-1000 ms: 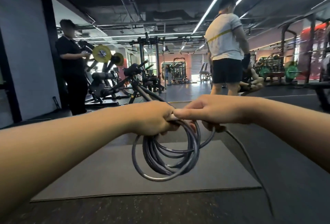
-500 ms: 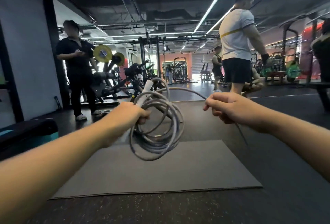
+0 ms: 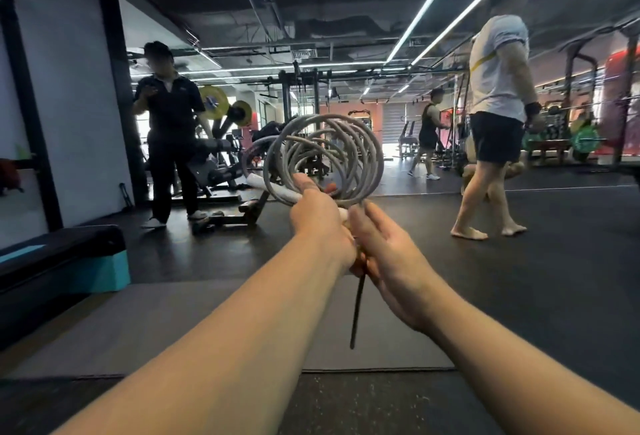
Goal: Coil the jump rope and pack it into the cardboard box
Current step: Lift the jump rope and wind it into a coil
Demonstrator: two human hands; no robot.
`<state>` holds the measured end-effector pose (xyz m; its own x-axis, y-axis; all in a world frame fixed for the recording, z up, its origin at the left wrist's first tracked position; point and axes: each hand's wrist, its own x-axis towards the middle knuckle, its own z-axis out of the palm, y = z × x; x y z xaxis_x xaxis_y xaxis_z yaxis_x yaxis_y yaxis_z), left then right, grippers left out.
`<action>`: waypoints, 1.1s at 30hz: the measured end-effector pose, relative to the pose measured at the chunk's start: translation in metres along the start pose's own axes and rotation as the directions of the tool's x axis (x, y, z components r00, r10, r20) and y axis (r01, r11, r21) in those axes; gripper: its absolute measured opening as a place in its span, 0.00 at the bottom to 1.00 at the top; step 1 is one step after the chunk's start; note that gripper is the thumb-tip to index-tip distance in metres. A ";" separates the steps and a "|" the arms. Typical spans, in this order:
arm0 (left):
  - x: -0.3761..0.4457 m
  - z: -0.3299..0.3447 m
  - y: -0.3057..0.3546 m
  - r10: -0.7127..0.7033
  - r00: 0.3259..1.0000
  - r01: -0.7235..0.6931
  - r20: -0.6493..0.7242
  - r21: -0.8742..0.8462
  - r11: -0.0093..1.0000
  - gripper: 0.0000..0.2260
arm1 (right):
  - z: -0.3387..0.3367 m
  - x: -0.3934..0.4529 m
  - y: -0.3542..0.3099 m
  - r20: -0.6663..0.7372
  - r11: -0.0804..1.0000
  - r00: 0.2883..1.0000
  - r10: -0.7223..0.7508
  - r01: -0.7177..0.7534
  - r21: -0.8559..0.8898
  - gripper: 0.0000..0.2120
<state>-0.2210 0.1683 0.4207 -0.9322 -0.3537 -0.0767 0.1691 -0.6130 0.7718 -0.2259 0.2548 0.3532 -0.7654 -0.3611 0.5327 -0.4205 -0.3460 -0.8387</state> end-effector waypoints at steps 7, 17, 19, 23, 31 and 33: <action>-0.012 0.006 -0.006 -0.102 0.992 0.085 0.078 0.195 0.977 0.22 | 0.018 0.019 -0.005 -0.379 0.992 0.925 -0.036 0.079 0.097 0.03; -0.013 -0.033 -0.001 0.183 0.966 -0.065 -0.180 0.517 0.853 0.46 | 0.013 0.015 -0.044 -0.231 0.985 0.971 0.069 -0.103 -0.138 0.19; -0.016 -0.035 0.003 0.492 0.856 -0.261 -0.158 0.690 0.675 0.62 | 0.009 0.023 -0.047 -0.205 0.985 0.976 0.069 -0.099 -0.141 0.11; -0.027 -0.035 0.023 0.759 0.651 -0.482 -0.023 0.760 0.436 0.62 | 0.000 0.037 -0.059 -0.159 0.917 0.987 0.005 -0.068 -0.394 0.07; -0.043 0.001 0.084 -0.021 0.480 -0.516 0.877 0.263 -0.815 0.47 | -0.011 0.042 -0.091 0.133 0.420 0.991 0.010 0.117 -0.900 0.16; -0.039 0.011 0.089 -0.127 0.708 -0.594 0.694 0.489 -0.639 0.48 | -0.010 0.043 -0.094 0.163 0.332 0.986 0.022 0.147 -0.932 0.19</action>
<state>-0.1730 0.1358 0.4996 -0.9040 0.3176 0.2862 0.2888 0.9473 -0.1390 -0.2236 0.2805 0.4538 -0.6847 -0.5048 0.5258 -0.7059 0.6388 -0.3059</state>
